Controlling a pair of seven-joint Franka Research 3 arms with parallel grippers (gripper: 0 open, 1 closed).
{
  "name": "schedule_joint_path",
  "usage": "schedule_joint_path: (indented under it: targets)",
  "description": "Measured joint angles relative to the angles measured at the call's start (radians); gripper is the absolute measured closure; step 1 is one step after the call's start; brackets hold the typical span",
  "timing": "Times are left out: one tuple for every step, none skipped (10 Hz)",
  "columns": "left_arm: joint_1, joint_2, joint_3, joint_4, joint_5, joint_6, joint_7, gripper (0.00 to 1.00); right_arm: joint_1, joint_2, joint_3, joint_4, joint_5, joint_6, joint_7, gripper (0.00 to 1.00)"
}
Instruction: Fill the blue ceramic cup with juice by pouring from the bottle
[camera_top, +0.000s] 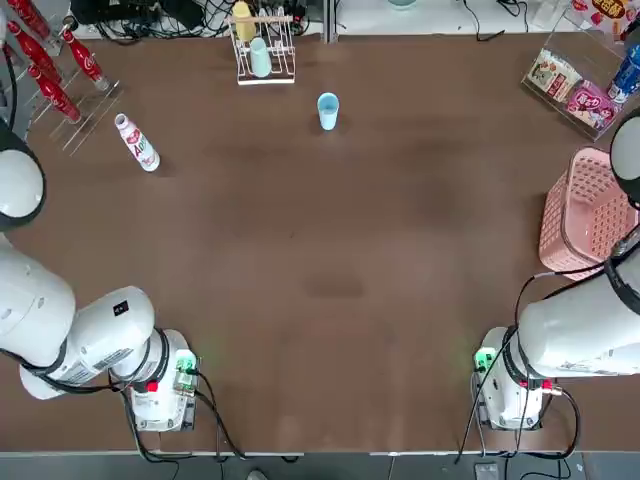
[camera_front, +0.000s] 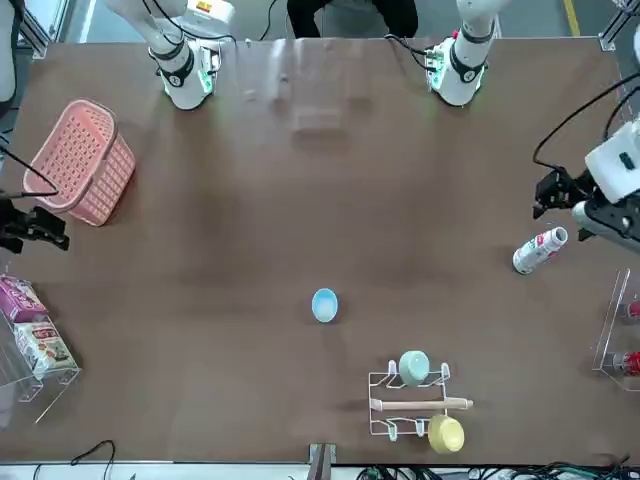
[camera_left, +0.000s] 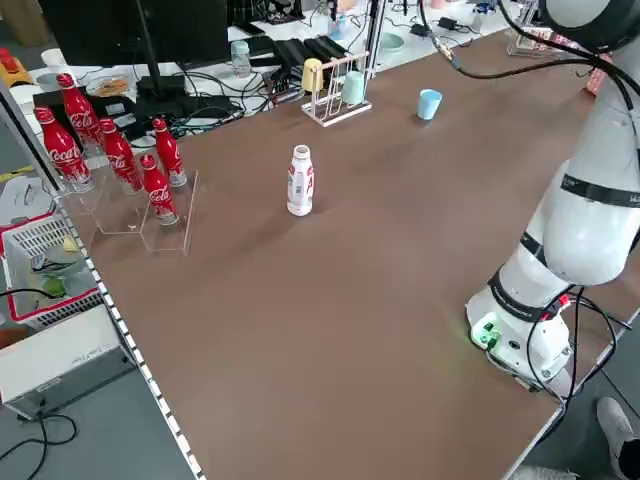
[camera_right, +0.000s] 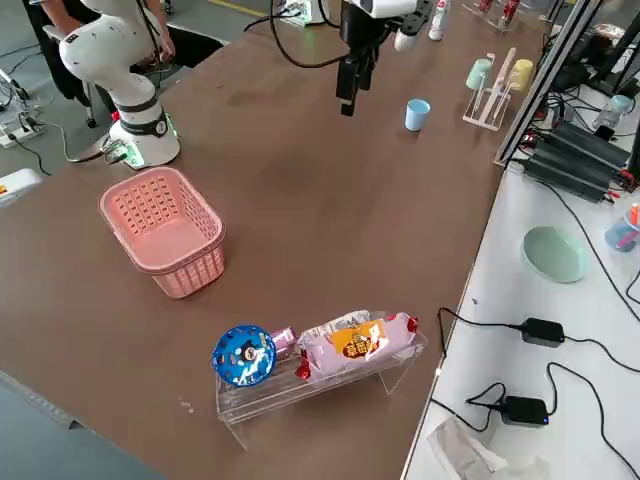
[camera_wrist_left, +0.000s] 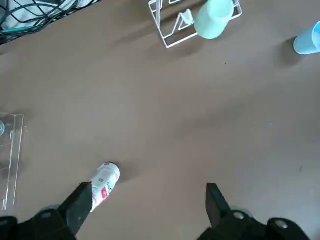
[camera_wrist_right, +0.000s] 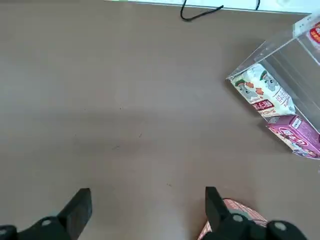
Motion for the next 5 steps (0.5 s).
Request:
schedule_joint_path:
  targets:
    - [-0.007,-0.003,-0.008,0.020,0.004,-0.002,-0.007,0.00,0.000,0.000,-0.001,0.000,0.000,0.008,0.000,0.00]
    - [-0.035,-0.007,0.012,0.040,0.004,-0.014,-0.009,0.00,0.000,0.000,-0.001,0.000,0.000,0.011,0.000,0.00]
    - [-0.104,-0.010,0.081,0.053,0.004,-0.035,-0.009,0.00,0.000,0.000,-0.002,0.000,0.000,0.011,0.000,0.00]
    - [-0.217,-0.010,0.198,0.063,0.004,-0.065,-0.009,0.00,0.000,0.000,-0.001,0.000,0.000,0.012,0.000,0.00]
    - [-0.342,-0.010,0.323,0.077,0.001,-0.094,-0.014,0.00,0.001,0.000,-0.001,0.000,0.000,0.014,0.000,0.00]
